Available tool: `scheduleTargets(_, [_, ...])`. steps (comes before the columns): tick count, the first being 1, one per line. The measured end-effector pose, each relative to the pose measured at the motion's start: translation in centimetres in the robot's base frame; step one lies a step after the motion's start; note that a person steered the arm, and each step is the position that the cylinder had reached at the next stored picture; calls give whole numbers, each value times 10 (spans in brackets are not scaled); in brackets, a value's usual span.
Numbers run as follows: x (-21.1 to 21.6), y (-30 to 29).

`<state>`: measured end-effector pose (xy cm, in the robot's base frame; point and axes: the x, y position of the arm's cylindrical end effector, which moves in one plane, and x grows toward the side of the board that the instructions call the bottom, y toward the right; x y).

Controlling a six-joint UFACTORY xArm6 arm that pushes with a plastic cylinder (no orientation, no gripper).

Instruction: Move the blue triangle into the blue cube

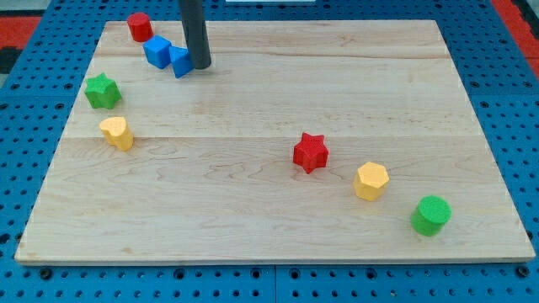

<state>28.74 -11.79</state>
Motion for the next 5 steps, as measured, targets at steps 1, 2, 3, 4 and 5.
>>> scheduleTargets(1, [-10,-27])
scheduleTargets(2, [-23,-29])
scheduleTargets(3, [-48,-29])
scheduleTargets(4, [-54,-56])
scheduleTargets(5, [-34,-95])
